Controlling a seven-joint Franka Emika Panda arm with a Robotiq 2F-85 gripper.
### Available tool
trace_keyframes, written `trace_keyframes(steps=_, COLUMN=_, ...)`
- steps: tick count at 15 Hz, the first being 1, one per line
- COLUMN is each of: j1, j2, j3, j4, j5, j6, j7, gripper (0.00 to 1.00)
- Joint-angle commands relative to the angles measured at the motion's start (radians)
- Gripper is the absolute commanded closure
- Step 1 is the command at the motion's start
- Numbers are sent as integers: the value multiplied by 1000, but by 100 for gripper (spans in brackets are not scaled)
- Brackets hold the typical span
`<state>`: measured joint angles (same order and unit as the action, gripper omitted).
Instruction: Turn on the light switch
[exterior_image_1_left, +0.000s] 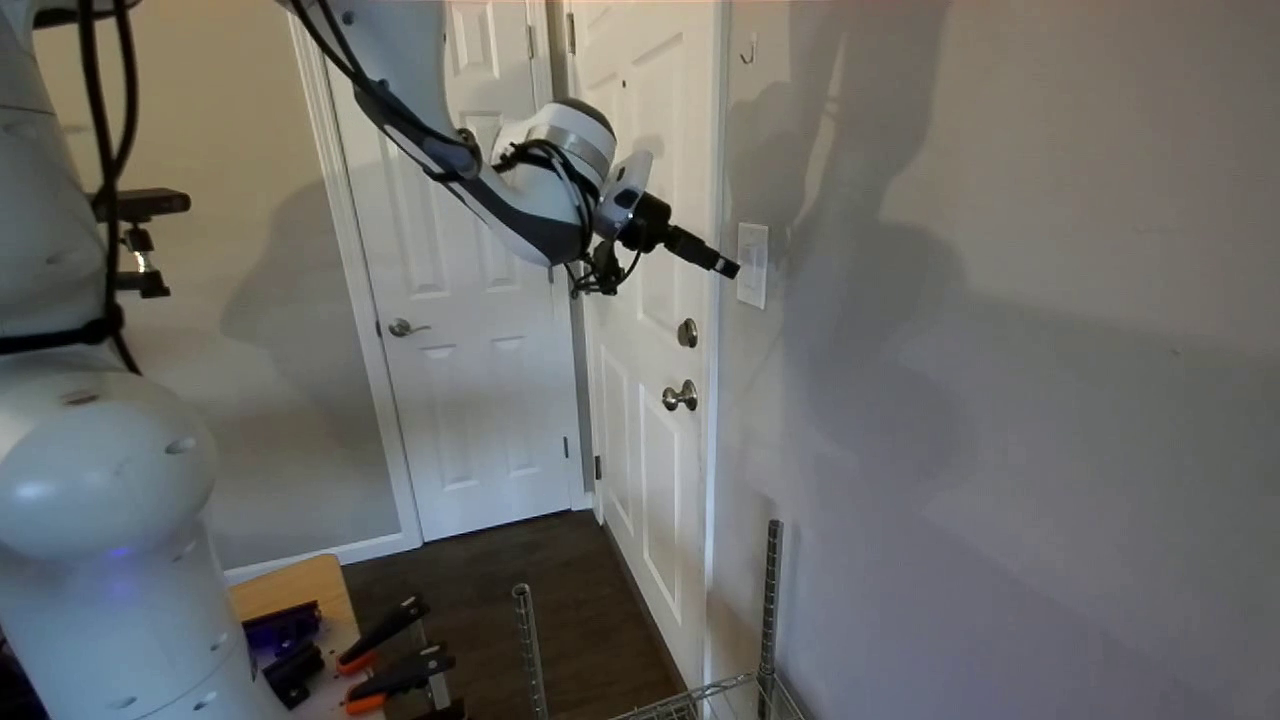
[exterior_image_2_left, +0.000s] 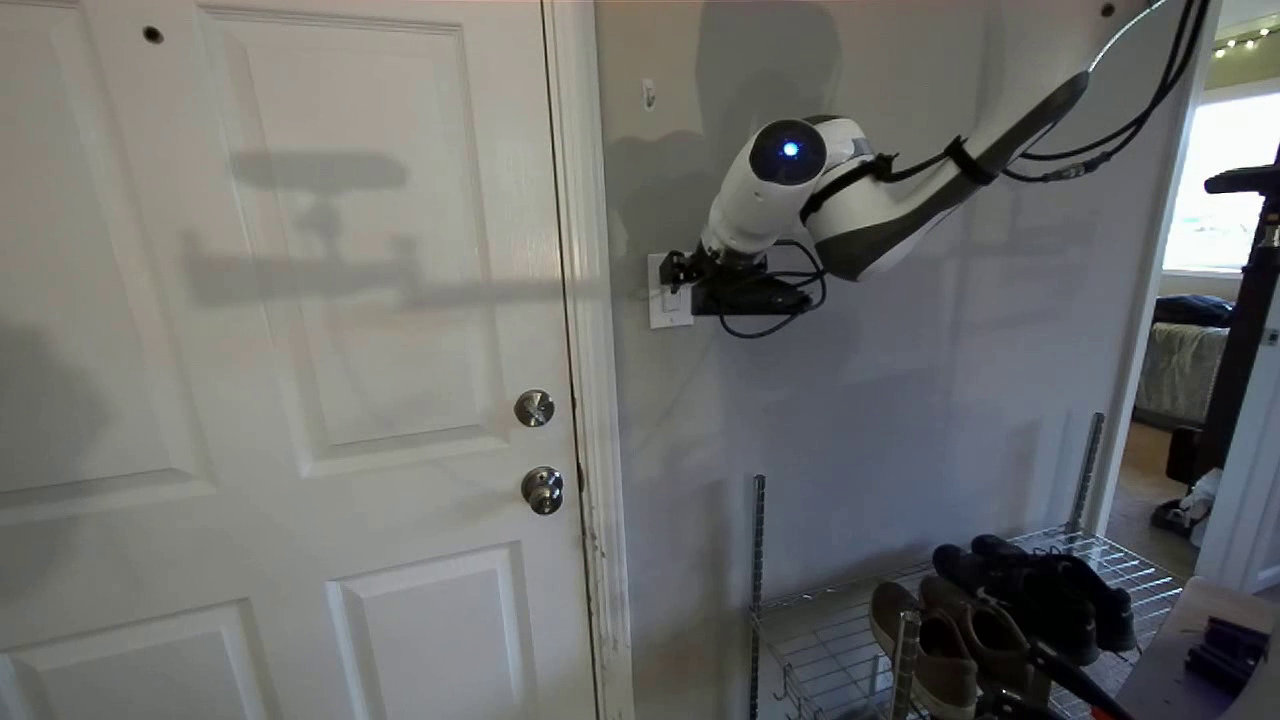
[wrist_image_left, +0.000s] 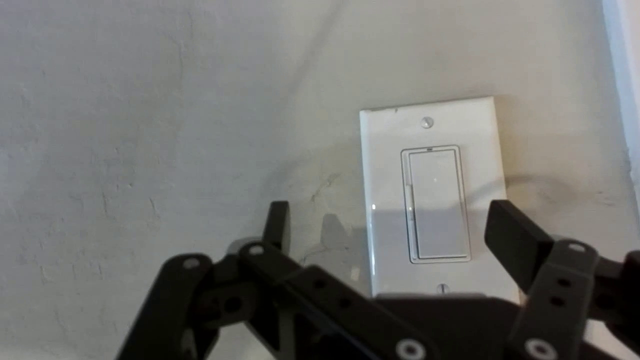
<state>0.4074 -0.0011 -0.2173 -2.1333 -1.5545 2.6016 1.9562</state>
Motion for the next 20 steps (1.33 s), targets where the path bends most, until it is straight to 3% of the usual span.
trace_keyframes(steps=1, j1=-5, j2=51, j3=-7, j4=67, j5=-18, j6=-4, j7=-31, gripper=0)
trace_keyframes(steps=14, j1=-1, j2=93, j3=-47, j4=117, j5=-20, j6=-16, j7=-37, gripper=0)
trace_keyframes(steps=20, j1=-17, j2=188, j3=-61, j4=240, j5=21, j6=11, j7=-87, gripper=0)
